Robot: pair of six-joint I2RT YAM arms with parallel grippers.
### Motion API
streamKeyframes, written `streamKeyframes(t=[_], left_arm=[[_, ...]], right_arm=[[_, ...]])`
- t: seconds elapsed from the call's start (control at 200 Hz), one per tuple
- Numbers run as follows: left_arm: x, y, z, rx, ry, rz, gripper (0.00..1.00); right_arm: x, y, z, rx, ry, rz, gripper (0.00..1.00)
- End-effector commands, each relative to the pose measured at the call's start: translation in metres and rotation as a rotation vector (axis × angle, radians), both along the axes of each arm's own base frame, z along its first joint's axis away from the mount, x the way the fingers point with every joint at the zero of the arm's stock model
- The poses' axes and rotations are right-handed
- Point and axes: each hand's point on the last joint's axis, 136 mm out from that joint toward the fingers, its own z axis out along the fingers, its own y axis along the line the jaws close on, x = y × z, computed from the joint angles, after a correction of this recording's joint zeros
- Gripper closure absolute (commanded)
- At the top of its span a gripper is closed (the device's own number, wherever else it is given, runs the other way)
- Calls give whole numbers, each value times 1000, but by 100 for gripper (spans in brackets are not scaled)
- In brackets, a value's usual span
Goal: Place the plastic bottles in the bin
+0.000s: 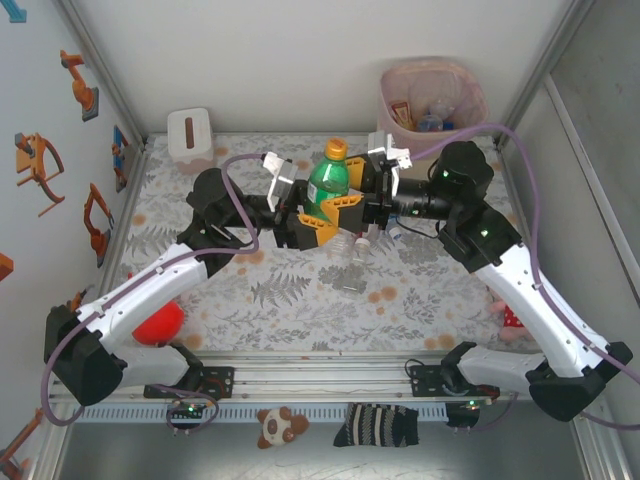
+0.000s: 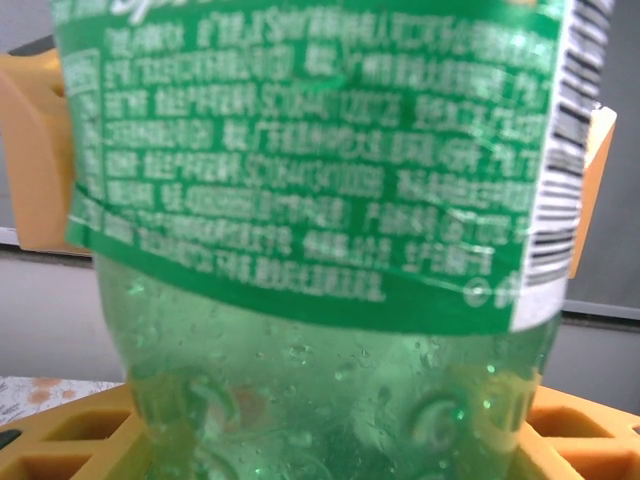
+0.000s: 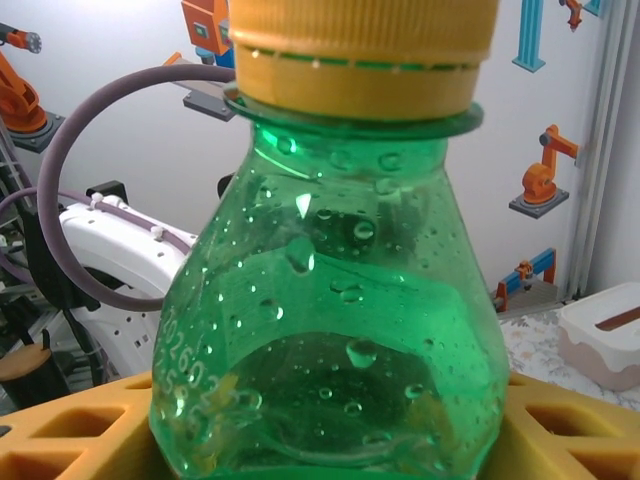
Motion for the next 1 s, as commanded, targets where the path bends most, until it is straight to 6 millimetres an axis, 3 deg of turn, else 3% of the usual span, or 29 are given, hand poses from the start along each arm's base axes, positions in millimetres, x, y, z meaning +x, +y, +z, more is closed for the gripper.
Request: streamKeyframes(t=[0.0, 0.2, 0.31, 0.566, 0.761, 0.996], left_arm=[[-2, 5, 16, -38, -53, 18, 41], [2, 4, 15, -33, -56, 41, 36], [4, 6, 13, -28, -68, 75, 28], [29, 23, -5, 28, -95, 314, 17], [48, 43, -19, 81, -109, 503, 16], [54, 53, -22, 85, -86, 573, 16]], right_arm=[[-6, -7, 22, 37, -55, -30, 39], [0, -10, 26, 40, -41, -78, 43], [3, -13, 26, 36, -35, -112, 44], [43, -35, 38, 65, -29, -361, 47], [89, -62, 56, 108, 15, -525, 47], [170, -112, 70, 195, 139, -771, 49]])
